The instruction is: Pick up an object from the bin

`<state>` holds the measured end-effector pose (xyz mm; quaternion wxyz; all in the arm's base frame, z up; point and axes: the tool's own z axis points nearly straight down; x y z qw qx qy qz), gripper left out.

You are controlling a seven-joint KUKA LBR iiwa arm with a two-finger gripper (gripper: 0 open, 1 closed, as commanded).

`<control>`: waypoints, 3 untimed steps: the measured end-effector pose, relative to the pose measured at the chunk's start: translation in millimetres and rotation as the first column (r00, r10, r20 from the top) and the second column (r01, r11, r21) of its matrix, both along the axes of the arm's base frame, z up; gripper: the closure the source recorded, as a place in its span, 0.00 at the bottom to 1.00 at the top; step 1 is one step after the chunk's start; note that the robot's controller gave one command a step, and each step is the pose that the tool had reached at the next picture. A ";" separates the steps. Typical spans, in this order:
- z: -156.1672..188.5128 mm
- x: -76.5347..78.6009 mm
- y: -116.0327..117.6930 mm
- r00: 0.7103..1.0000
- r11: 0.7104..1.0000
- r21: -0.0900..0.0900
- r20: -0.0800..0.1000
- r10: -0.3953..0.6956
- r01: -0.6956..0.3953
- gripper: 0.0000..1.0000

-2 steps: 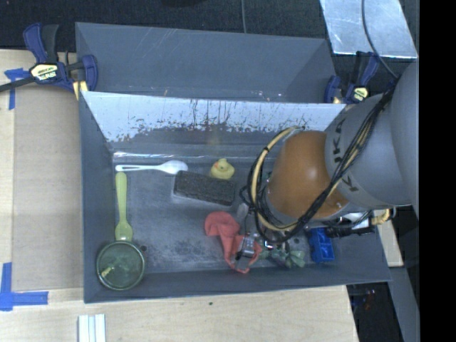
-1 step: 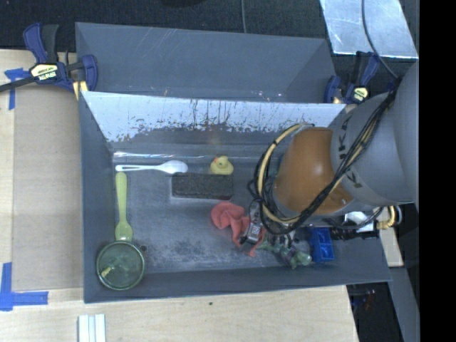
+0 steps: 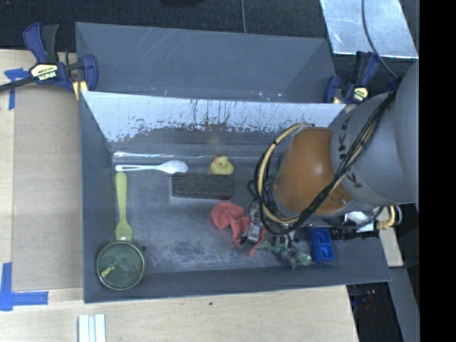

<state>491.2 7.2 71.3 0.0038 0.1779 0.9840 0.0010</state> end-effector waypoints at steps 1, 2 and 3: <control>3.8 -0.1 0.0 1.000 1.000 0.000 0.001 0.001 -0.001 1.00; 14.7 -0.2 -0.3 1.000 1.000 0.000 0.002 0.002 -0.002 1.00; 22.2 0.3 -0.7 1.000 1.000 -0.001 0.005 0.003 -0.003 1.00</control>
Offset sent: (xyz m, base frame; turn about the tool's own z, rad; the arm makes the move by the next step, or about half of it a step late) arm -0.0003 -0.0001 0.0228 -0.0006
